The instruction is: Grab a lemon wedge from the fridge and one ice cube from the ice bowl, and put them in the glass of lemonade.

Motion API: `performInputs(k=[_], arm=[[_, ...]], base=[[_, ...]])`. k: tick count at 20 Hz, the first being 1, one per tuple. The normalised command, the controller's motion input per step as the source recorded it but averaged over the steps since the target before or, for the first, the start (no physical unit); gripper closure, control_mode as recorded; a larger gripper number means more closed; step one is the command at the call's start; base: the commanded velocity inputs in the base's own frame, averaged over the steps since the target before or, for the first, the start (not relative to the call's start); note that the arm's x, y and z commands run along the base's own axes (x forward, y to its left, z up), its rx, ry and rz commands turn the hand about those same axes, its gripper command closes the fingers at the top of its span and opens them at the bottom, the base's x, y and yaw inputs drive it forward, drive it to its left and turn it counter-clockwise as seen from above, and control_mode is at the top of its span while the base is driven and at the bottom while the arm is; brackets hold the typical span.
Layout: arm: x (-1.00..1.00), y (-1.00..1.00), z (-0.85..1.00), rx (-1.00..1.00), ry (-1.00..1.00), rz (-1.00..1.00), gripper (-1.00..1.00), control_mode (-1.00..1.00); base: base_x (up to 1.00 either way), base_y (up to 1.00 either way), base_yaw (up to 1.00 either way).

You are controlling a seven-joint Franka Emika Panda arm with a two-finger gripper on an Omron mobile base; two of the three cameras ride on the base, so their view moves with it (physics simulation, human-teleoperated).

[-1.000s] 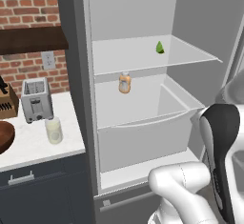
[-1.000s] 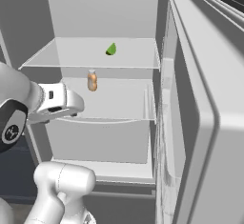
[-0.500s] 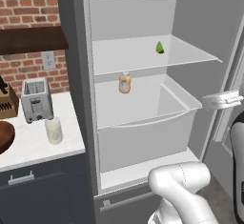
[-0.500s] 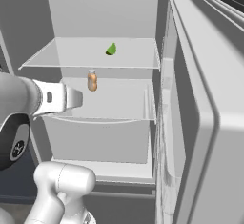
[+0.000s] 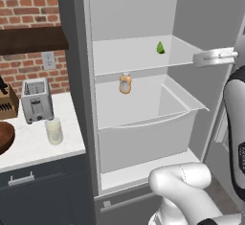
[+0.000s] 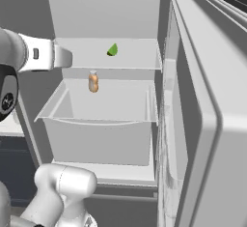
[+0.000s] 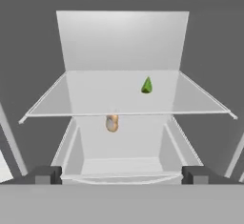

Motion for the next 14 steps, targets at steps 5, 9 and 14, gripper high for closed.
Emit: performInputs(k=[5, 9, 14], arm=[[0.59, 0.02, -0.09, 0.02, 0.02, 0.00, -1.00, -1.00], [0.70, -0.01, -0.56, 0.01, 0.00, 0.00, -1.00, -1.00], [0.77, -0.11, -0.56, 0.00, 0.00, 0.00, -1.00, -1.00]], base=[[0.00, 0.00, 0.00], [0.00, 0.00, 0.00], [0.00, 0.00, 0.00]])
